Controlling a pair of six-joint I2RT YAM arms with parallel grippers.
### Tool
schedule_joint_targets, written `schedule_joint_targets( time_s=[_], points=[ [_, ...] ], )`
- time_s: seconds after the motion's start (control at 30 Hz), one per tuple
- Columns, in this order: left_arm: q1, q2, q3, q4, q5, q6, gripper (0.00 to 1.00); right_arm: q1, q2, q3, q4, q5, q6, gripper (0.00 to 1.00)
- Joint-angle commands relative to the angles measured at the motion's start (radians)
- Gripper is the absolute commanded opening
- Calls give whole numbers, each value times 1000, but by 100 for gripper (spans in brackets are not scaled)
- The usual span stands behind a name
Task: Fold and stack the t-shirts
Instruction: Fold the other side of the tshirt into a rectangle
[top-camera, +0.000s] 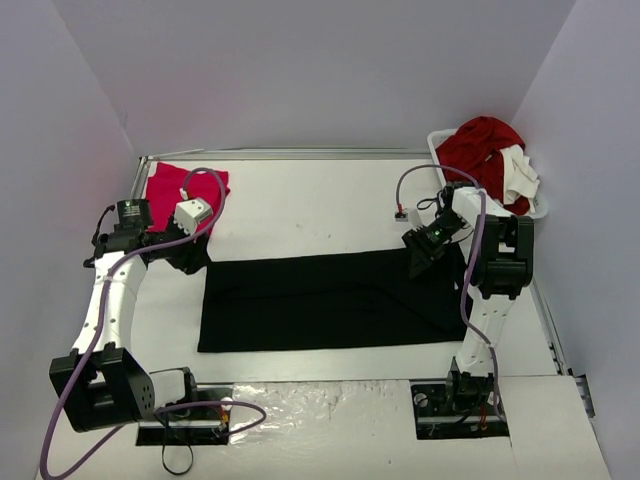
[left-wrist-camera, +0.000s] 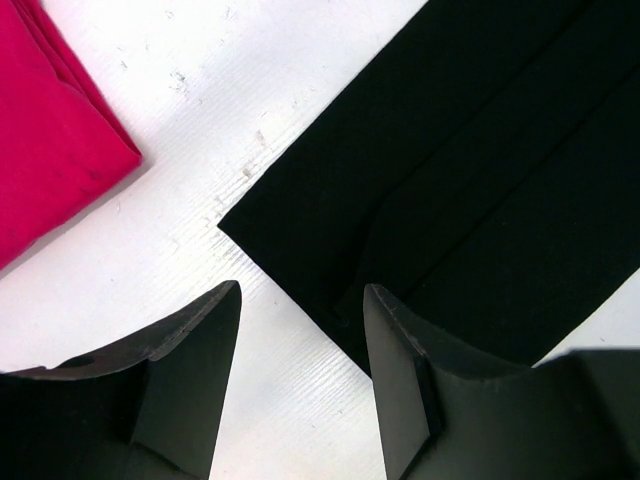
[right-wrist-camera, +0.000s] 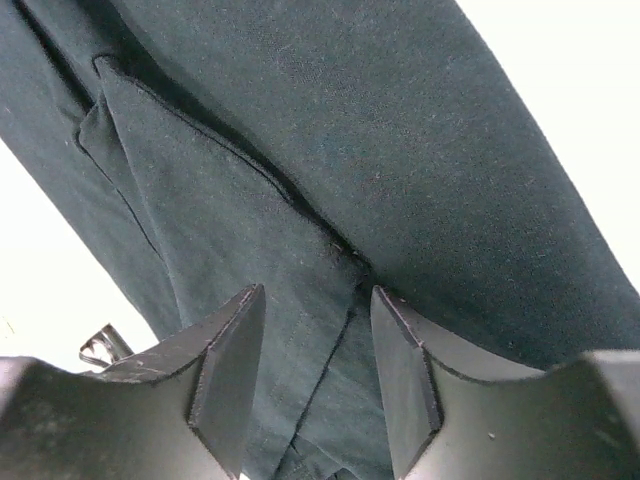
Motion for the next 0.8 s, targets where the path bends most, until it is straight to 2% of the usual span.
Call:
schedule_joint_targets(
  time_s=[0.0, 0.07, 0.13, 0.2, 0.5, 0.77],
  points=[
    [8, -10, 8, 9, 4, -8, 51, 4, 5, 1, -70, -13, -31, 42],
    [9, -13, 2, 11, 6, -9, 51, 5, 8, -5, -72, -14, -34, 35],
    [8, -15, -4, 12, 9, -9, 51, 4, 9, -7, -72, -16, -33, 14],
    [8, -18, -5, 12, 10, -9, 51, 4, 6, -8, -81, -22, -34, 0],
    [10, -50, -3, 0, 22, -8, 51, 13, -92, -47, -120, -25, -45, 0],
    [10, -111, -24, -11, 35, -6, 51, 31, -213, -67, -219, -41, -85, 0]
  ],
)
